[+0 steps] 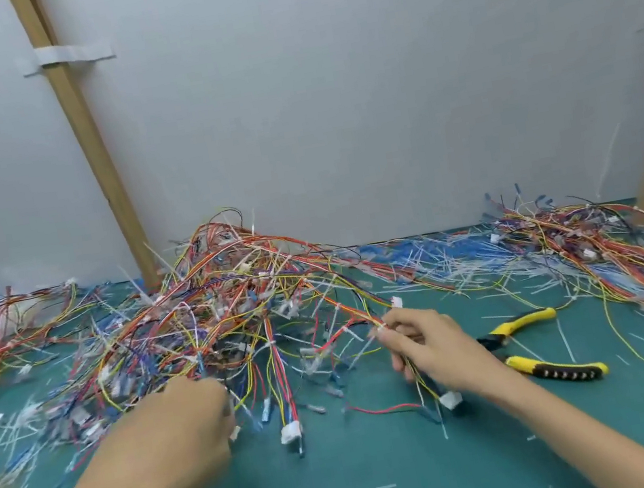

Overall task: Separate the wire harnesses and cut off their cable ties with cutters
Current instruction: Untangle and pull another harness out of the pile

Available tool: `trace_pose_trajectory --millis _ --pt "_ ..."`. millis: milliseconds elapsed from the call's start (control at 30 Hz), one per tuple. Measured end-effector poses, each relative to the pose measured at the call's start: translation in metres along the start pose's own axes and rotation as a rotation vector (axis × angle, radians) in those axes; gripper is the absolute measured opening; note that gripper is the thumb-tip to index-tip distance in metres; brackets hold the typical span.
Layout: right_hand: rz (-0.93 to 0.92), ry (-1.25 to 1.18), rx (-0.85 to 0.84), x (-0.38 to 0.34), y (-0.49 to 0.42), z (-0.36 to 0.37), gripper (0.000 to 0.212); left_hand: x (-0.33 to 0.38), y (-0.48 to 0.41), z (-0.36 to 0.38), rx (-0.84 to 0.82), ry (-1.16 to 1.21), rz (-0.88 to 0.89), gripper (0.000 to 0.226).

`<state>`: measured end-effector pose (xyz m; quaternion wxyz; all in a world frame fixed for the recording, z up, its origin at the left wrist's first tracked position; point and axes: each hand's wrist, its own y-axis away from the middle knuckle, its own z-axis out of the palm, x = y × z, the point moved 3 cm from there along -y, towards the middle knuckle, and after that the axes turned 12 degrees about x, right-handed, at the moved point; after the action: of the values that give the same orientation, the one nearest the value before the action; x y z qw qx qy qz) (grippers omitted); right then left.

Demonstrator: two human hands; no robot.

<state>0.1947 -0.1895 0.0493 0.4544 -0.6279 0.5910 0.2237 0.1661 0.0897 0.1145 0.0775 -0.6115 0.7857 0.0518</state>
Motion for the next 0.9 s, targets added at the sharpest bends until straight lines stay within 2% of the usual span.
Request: trace_pose_trajectory --millis 100,200,233,267,333,533,667,767,833,900 --pt "0.051 -0.027 0.038 0.014 0.007 0.008 0.023 0.013 -0.002 -0.027 0.236 0.003 -0.054 0.036" --pt "0.072 -0.081 0.080 0.016 0.008 0.012 0.029 0.046 -0.039 -0.034 0.525 0.211 0.021 0.025" --pt "0.057 -0.076 0.088 0.016 0.008 0.012 0.030 0.059 -0.054 -0.027 0.562 0.288 0.098 0.018" --pt "0.032 -0.062 0.101 0.014 0.009 0.011 0.030 0.071 -0.069 -0.017 0.567 0.304 0.186 0.022" --pt "-0.048 -0.012 0.132 0.013 0.011 0.010 0.030 0.083 -0.095 0.019 0.558 0.224 0.268 0.050" --pt "-0.314 0.366 0.200 0.005 0.020 0.008 0.028 0.055 -0.126 0.072 0.733 0.229 0.166 0.082" --pt "-0.545 0.430 0.295 -0.008 0.033 0.006 0.032 0.018 -0.149 0.075 0.632 0.373 -0.109 0.123" --pt "-0.702 0.572 0.402 -0.008 0.025 -0.010 0.029 0.001 -0.157 0.073 0.579 0.565 -0.195 0.147" --pt "-0.689 0.654 0.532 -0.005 0.012 -0.028 0.030 -0.007 -0.159 0.068 0.543 0.643 -0.199 0.158" --pt "-0.598 0.669 0.645 0.000 0.004 -0.046 0.032 -0.013 -0.161 0.064 0.501 0.703 -0.170 0.157"
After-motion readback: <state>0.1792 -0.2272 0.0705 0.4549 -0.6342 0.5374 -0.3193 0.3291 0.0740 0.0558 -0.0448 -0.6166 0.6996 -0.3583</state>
